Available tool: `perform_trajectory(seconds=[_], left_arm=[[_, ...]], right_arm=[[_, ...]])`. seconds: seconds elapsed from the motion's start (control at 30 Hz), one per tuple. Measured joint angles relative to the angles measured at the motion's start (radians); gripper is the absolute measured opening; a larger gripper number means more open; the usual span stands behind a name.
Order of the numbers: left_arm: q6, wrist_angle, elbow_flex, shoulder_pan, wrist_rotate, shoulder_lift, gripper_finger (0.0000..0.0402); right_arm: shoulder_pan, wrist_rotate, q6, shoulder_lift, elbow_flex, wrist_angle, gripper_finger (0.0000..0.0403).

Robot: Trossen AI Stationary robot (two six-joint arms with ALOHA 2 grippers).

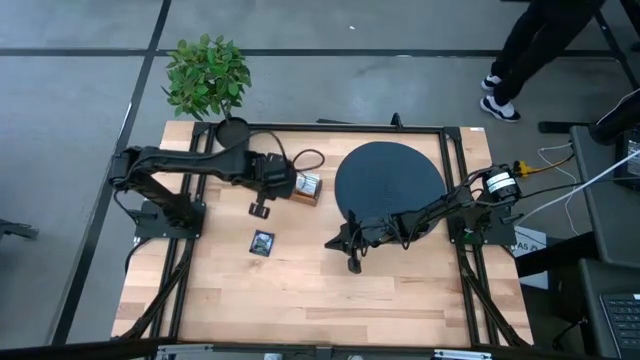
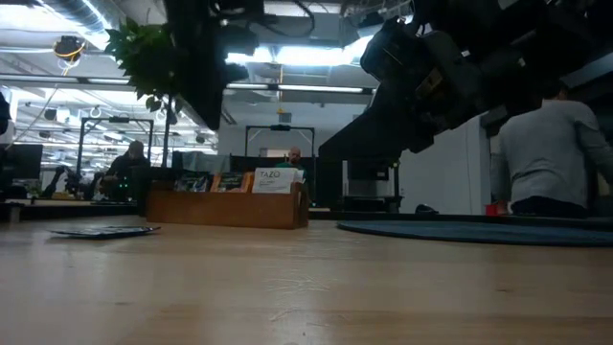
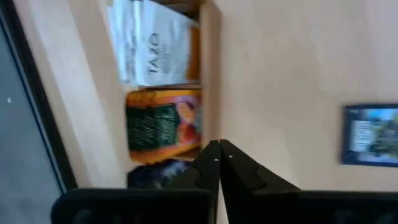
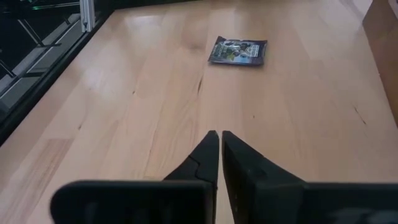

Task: Pick & Place Tea
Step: Put the dark blue tea bag into the left section of the wooden organizer

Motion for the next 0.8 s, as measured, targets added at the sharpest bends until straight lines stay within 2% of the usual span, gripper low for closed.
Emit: perform_trajectory(seconds=[0.23, 0.43, 0.63, 0.8], left_arm=[[-0.208, -0.01, -0.067, -0.124, 0.002, -0.079, 0.0002], [-0.418, 0.088, -0.202, -0.25, 0.003, -0.155, 0.0002], [-0.656, 0.102, -0.317, -0.338, 0.004, -0.164, 0.0002], [-0.817, 0.11, -0.391, -0.378, 0.028, -0.158, 0.0002]], right_arm=[[0.0, 0.0, -0.001, 0.0, 0.0, -0.005, 0.0021], [0.0, 0.0, -0.002, 0.0, 0.0, -0.005, 0.0018], [0.0, 0.0, 0.005, 0.0, 0.0, -0.005, 0.0016], [0.004, 0.0, 0.079, 0.0, 0.0, -0.012, 0.0009]])
